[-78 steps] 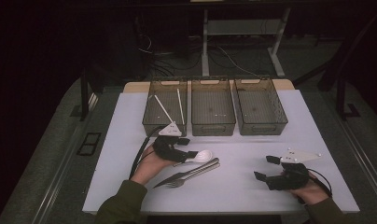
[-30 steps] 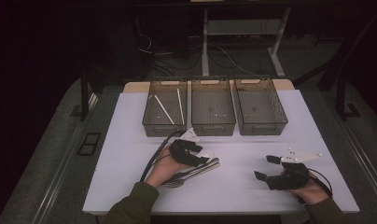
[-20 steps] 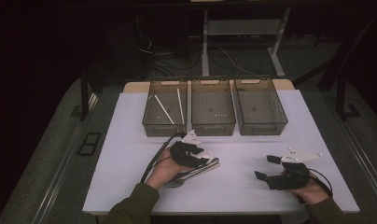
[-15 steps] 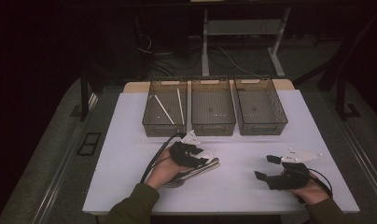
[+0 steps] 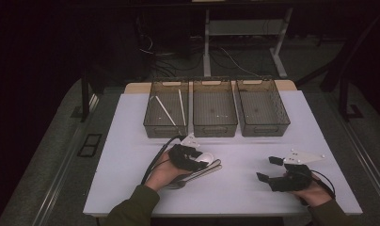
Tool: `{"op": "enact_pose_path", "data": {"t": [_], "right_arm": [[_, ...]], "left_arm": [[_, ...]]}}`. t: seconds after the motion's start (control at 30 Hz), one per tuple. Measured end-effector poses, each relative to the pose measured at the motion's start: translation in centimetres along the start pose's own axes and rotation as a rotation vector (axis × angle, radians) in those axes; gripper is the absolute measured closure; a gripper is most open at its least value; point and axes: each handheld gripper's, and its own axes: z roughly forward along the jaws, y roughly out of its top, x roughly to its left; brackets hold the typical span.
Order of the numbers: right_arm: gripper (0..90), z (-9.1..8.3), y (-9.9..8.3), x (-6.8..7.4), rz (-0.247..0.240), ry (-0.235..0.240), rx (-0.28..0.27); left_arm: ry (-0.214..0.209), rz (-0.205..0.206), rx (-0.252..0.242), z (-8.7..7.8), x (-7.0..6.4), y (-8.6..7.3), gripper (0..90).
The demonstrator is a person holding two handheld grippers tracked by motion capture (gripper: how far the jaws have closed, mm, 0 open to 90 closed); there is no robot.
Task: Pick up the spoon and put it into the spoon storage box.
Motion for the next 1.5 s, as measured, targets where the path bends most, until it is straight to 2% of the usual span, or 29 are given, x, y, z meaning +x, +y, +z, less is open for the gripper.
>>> {"op": "enact_pose_path", "data": {"t": [0.07,0.27,0.47,0.7,0.77,0.8,0.83,0.87,0.97,1.3,1.37,1.4,1.43,1.5], "right_arm": [[19.9,0.0,0.0,0.0,0.000,0.000,0.001],[19.8,0.0,0.0,0.0,0.001,0.000,0.001],[19.9,0.0,0.0,0.0,0.001,0.001,0.001],[19.9,-0.1,0.0,0.0,0.002,-0.001,-0.003],[19.9,-0.1,0.0,0.0,0.002,-0.001,-0.004],[19.9,-0.1,0.0,0.0,0.003,-0.001,-0.004],[19.9,-0.1,0.0,0.0,0.001,-0.001,-0.005],[19.9,-0.1,0.0,0.0,0.002,-0.001,-0.005],[19.9,-0.1,0.0,0.0,0.001,-0.001,-0.003],[19.9,-0.1,0.0,0.0,0.002,-0.001,-0.003],[19.9,-0.1,0.0,0.0,0.001,-0.001,-0.005],[19.9,-0.1,0.0,0.0,0.001,0.000,-0.005],[19.9,-0.1,0.0,0.0,0.001,-0.001,-0.005],[19.9,-0.1,0.0,0.0,0.001,-0.001,-0.004]], "left_arm": [[0.013,0.023,0.006,-0.1,-0.1,0.0,53.9],[0.039,0.055,0.010,-0.1,-0.4,0.0,54.7],[0.056,0.071,0.018,-0.1,-0.5,0.1,55.3],[0.055,0.065,0.025,-0.2,-0.6,-0.1,58.1],[0.058,0.077,0.037,-0.4,-0.6,-0.1,59.8],[0.059,0.064,0.030,-0.4,-0.7,-0.2,60.7],[0.061,0.074,0.047,-0.5,-0.6,-0.3,61.2],[0.060,0.061,0.043,-0.4,-0.7,-0.4,61.0],[0.058,0.056,0.043,-0.5,-0.7,-0.5,62.4],[0.058,0.057,0.046,-0.7,-0.7,-0.4,67.3],[0.051,0.065,0.041,-0.9,-0.7,-0.3,71.4],[0.045,0.064,0.019,-1.3,-0.6,-0.2,75.5],[0.059,0.075,0.026,-1.3,-0.7,-0.1,82.5],[0.061,0.078,0.027,-1.3,-0.7,-0.1,82.6]]}}
